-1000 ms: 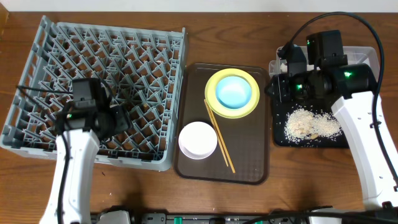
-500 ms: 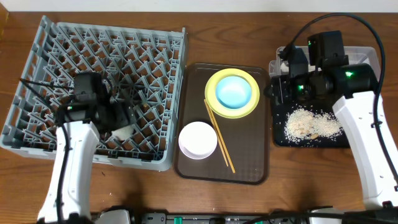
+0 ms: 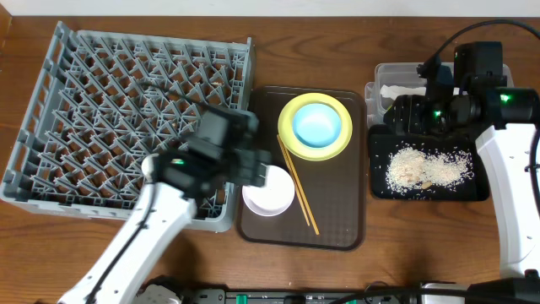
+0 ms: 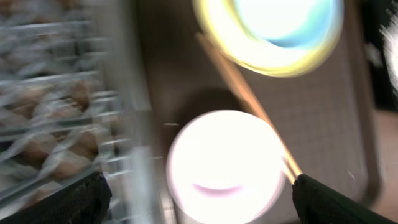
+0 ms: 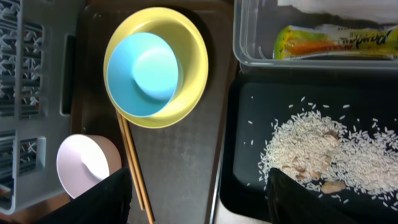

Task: Sort waste into correct bins and load items into the dishwasher
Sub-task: 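Grasp the pink-white bowl on the tray with the left gripper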

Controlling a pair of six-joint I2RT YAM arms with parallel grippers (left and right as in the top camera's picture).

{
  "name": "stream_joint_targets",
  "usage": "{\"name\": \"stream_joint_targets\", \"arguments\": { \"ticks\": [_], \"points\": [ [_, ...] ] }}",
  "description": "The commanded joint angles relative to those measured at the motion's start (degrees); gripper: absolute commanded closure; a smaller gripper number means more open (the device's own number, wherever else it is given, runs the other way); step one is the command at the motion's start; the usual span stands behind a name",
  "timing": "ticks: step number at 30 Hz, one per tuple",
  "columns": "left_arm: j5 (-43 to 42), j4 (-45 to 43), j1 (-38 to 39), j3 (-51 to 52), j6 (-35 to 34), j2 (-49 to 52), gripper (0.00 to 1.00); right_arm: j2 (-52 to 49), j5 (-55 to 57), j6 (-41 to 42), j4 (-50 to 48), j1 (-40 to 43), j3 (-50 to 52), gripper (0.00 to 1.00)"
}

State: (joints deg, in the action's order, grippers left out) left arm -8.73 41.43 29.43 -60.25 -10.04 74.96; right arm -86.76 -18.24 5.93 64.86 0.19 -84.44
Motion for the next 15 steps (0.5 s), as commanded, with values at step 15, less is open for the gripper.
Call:
{"name": "stream_joint_targets", "arguments": {
  "ticks": [15],
  "points": [
    [-0.1,-7.5,14.4,-0.5,-1.3,23.8,0.42,1.0,-0.2,0.8,0.7,0.3,-1.0,0.32]
  ]
}}
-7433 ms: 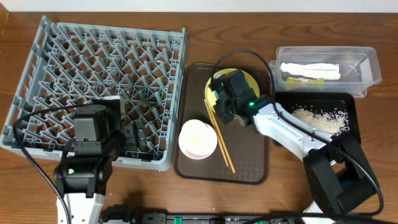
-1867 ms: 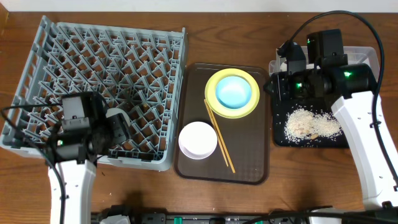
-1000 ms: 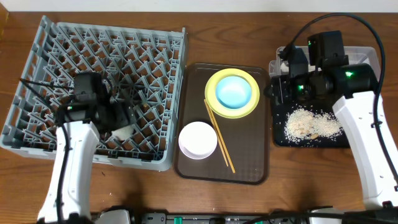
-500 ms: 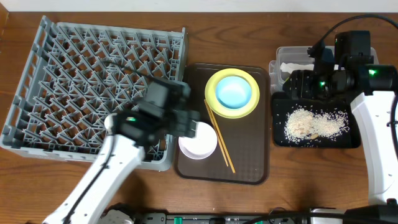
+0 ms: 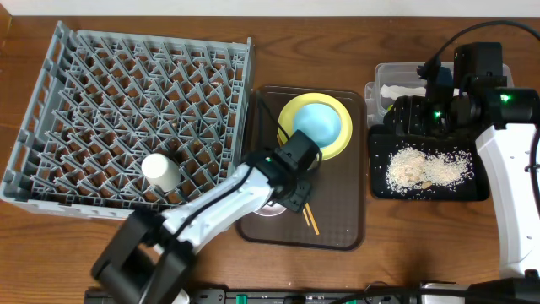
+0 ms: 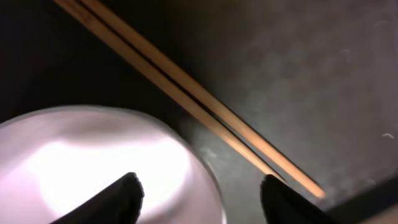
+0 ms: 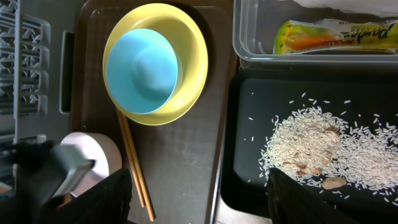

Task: Sort waste into correct bins and load items into the dishwasher
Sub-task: 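Grasp the pink-white bowl on the tray with the left gripper, then place the pink-white bowl into the dish rack with the left gripper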

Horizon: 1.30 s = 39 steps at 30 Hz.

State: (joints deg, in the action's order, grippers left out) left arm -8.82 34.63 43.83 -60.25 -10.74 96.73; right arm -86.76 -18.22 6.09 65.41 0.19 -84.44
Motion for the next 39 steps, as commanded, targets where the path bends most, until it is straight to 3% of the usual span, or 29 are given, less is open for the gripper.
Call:
{"name": "stream_joint_targets", "arguments": {
  "ticks": [1,7,12,16,25,30,36,39],
  "points": [
    [0.0,-0.9,0.0,-0.5,-1.0,2.6,0.44,1.0,-0.2,0.7,0.2,0.3,-1.0,0.33],
    [-1.1,-1.1,0.0,-0.5,-1.0,4.0,0.68,1.0,-0.2,0.7,0.2,0.3,-1.0,0.33],
    [-1.1,-1.1,0.0,-0.4,-1.0,4.0,0.78,1.0,-0.2,0.7,0.3,0.3,-1.0,0.33],
    [-1.3,-0.9,0.0,-0.3,-1.0,4.0,0.92,1.0,-0.2,0.7,0.7,0.3,-1.0,0.33],
    [-1.2,3.9,0.0,-4.8,-2.8,0.6,0.92,1.0,-0.2,0.7,0.9,0.3,-1.0,0.33],
    [-1.2,9.2,-1.4,-10.9,0.9,-5.8,0.93,1.0,-0.2,0.7,0.9,0.3,-1.0,0.33],
    [-1.6,9.7,-9.1,-14.3,4.7,-13.5,0.93,1.0,-0.2,0.7,0.9,0.3,-1.0,0.33],
    [-8.3,9.6,-15.8,-14.4,8.6,-15.4,0.92,1.0,-0.2,0.7,0.9,0.3,-1.0,0.33]
  ]
}}
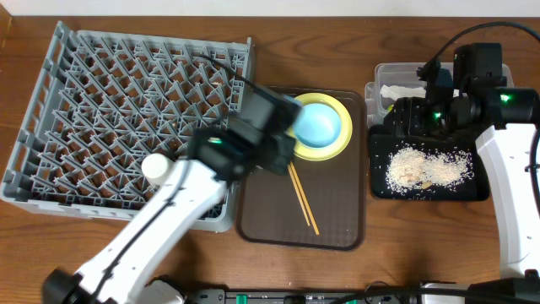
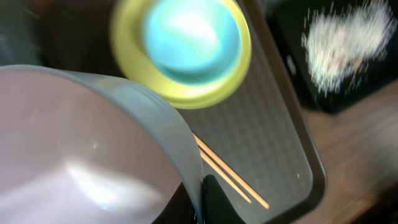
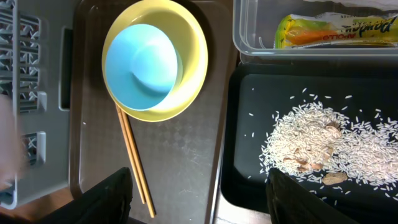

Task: Sort waste into correct bins and load items into the dishwasher
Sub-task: 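Place the pink-white bowl into the dish rack with the left gripper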

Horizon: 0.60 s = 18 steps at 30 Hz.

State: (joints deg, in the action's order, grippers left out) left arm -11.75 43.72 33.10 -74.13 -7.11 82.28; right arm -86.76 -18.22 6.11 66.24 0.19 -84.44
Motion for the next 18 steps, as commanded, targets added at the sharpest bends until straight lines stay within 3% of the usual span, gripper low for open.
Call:
{"name": "stream_joint_targets", "arguments": {
  "ticks": [1,9,18],
  "points": [
    [-9.3,0.5,-7.9,-0.5,6.4,-1.1,0.93,1.0,-0.2,0.7,0.1,0.3,-1.0,0.33],
    [-39.8,0.2,-30.5,-0.5,12.7,1.9,0.93,1.0,-0.2,0.7,0.3,0.3,-1.0,0.33],
    [-65.0,0.1,-44.5,-0.5,12.7,13.1,0.92,1.0,-0.2,0.7,0.5,0.3,-1.0,0.33]
  ]
}}
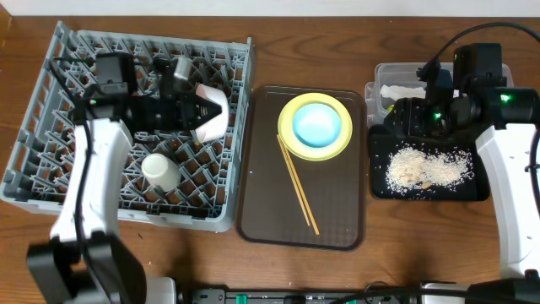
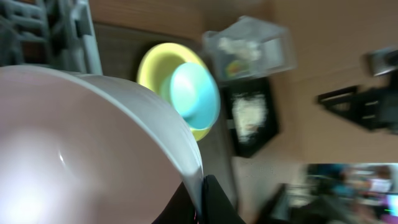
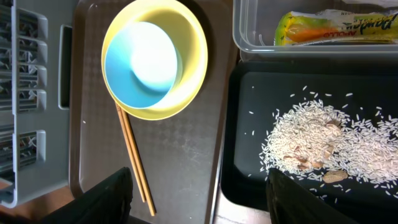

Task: Sort waste into correct bins and load items into the dishwasher
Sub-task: 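Place the pink-white bowl into the dish rack with the left gripper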

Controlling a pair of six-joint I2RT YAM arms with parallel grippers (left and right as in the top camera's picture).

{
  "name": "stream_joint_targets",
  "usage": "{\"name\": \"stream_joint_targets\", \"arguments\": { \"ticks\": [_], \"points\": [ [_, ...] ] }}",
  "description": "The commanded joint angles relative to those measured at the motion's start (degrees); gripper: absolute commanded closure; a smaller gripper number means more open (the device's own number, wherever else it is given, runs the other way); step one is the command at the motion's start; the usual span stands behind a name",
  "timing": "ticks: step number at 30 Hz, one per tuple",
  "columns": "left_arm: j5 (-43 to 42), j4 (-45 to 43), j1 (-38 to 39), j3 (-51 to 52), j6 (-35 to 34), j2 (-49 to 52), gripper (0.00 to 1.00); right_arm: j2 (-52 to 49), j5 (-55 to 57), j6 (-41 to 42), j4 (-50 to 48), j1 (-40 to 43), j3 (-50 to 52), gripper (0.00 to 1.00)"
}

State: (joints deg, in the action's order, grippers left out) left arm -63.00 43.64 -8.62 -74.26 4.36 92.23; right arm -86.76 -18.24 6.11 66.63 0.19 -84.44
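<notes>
My left gripper [image 1: 192, 114] is shut on the rim of a white bowl [image 1: 211, 113], held tilted on its side over the grey dish rack [image 1: 51, 76], near its right side. In the left wrist view the bowl [image 2: 74, 149] fills the frame and the black fingers [image 2: 208, 199] pinch its edge. A blue bowl [image 1: 317, 125] sits inside a yellow bowl [image 1: 290, 114] on the brown tray [image 1: 337, 219], beside two chopsticks [image 1: 298, 186]. My right gripper [image 3: 211, 199] hangs open above the tray and bins, holding nothing.
A white cup [image 1: 159, 170] stands upside down in the rack's front part. A black bin [image 1: 380, 181] holds spilled rice [image 1: 426, 167]. Behind it a clear bin [image 3: 249, 50] holds a yellow wrapper [image 3: 329, 31].
My left gripper, still shut on the white bowl, has gone from above the tray's left part to over the rack, with the bowl now turned on its side. The right arm has not moved.
First my left gripper was open above the white bowl on the tray. Then its fingers were down at the bowl's rim. Later the bowl was off the tray in its grasp, and now it hangs over the rack. The right gripper stayed put, open.
</notes>
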Motion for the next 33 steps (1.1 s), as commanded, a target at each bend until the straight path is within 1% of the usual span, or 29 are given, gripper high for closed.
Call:
{"name": "stream_joint_targets", "arguments": {
  "ticks": [1,5,8,10,11,12,13,14,16,18,20,21,25,28,30,33],
  "points": [
    [-15.4,0.2,-3.9,-0.3,1.2,4.5,0.93,1.0,-0.2,0.7,0.1,0.3,-1.0,0.34],
    [-19.2,0.3,-7.5,-0.3,0.5,9.1,0.93,1.0,-0.2,0.7,0.1,0.3,-1.0,0.33],
    [-18.6,0.2,-10.2,-0.3,-0.3,11.6,0.92,1.0,-0.2,0.7,0.1,0.3,-1.0,0.34],
    [-15.4,0.2,-12.1,-0.2,-0.3,12.3,0.91,1.0,-0.2,0.7,0.1,0.3,-1.0,0.33],
    [-13.3,0.3,-12.7,-0.2,-0.3,12.3,0.78,1.0,-0.2,0.7,0.1,0.3,-1.0,0.33],
    [-10.0,0.3,-13.6,-0.2,-0.3,12.2,0.60,1.0,-0.2,0.7,0.1,0.3,-1.0,0.34],
    [-8.1,0.5,-14.1,-0.2,-0.3,12.2,0.57,1.0,-0.2,0.7,0.1,0.3,-1.0,0.33],
    [-6.8,0.5,-14.8,-0.2,-0.3,12.2,0.50,1.0,-0.2,0.7,0.2,0.3,-1.0,0.34],
    [-5.2,0.5,-16.3,-0.2,-0.3,12.2,0.29,1.0,-0.2,0.7,0.3,0.3,-1.0,0.33],
    [-5.0,0.5,-17.9,-0.2,-0.3,12.1,0.20,1.0,-0.2,0.7,0.3,0.3,-1.0,0.34],
    [-5.0,0.5,-19.4,-0.2,-0.3,12.1,0.16,1.0,-0.2,0.7,0.4,0.3,-1.0,0.34],
    [-5.0,0.5,-20.1,-0.2,-0.3,12.1,0.15,1.0,-0.2,0.7,0.4,0.3,-1.0,0.34],
    [-4.1,0.5,-22.4,-0.6,-0.6,11.3,0.13,1.0,-0.2,0.6,0.4,0.3,-1.0,0.33],
    [-3.1,0.2,-23.0,-0.8,-1.2,8.8,0.12,1.0,0.0,0.5,0.4,0.3,-1.0,0.33],
    [-0.9,0.0,-22.5,-0.8,-1.2,6.1,0.12,1.0,0.5,0.2,0.4,0.3,-1.0,0.34],
    [6.8,0.1,-19.8,-0.8,-2.2,0.7,0.12,1.0,3.1,0.0,0.5,0.3,-1.0,0.33]
  ]
}}
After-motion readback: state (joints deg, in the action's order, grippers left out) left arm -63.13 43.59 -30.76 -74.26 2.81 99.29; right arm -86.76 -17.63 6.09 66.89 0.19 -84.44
